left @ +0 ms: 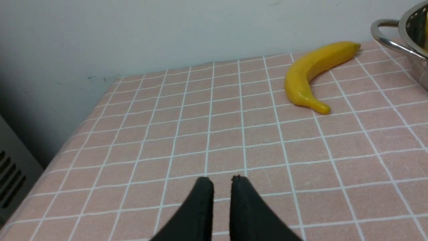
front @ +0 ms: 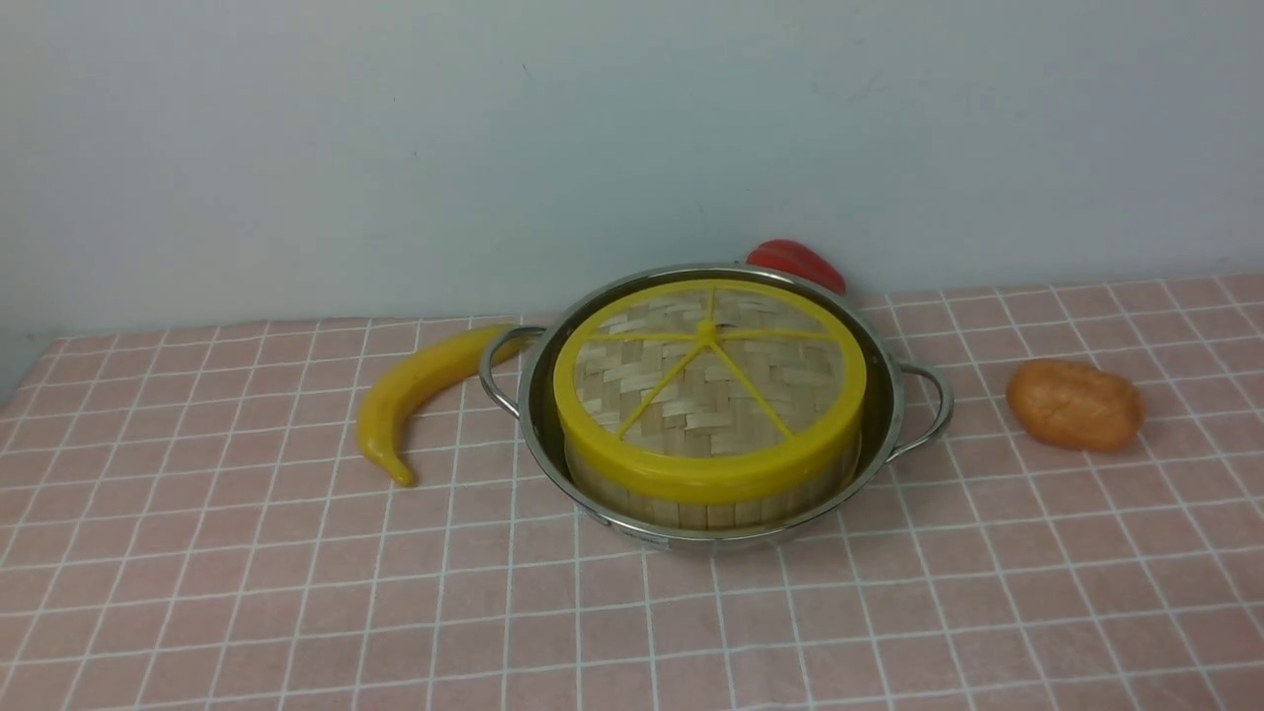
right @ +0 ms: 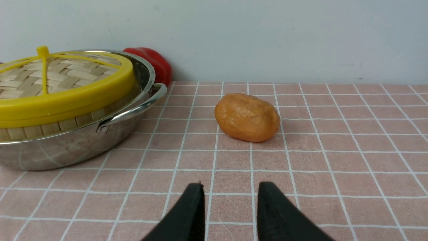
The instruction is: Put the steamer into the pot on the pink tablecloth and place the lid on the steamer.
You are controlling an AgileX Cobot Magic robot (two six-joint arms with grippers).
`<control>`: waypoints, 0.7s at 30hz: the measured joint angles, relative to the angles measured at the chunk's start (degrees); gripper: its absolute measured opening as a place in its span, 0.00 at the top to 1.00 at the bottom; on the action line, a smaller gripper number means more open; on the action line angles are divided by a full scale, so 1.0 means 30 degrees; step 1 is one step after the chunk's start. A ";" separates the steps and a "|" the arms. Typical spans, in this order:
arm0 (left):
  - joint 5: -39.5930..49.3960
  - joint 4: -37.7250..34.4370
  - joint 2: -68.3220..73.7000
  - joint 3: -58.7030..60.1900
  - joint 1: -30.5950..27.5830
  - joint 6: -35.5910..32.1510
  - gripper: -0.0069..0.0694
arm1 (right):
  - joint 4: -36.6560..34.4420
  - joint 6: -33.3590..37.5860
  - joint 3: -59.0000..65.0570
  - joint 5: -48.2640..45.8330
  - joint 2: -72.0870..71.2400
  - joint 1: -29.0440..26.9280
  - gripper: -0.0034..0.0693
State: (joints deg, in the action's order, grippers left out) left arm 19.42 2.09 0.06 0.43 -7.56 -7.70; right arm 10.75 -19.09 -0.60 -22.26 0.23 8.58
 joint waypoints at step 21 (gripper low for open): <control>0.0006 0.0000 0.0000 0.0000 0.0000 0.0000 0.80 | 0.0000 -0.0034 0.0000 0.0000 0.0000 0.0000 0.62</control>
State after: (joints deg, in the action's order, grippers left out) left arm 19.44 2.09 0.06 0.43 -7.56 -7.70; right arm 10.75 -19.20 -0.60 -22.26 0.23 8.58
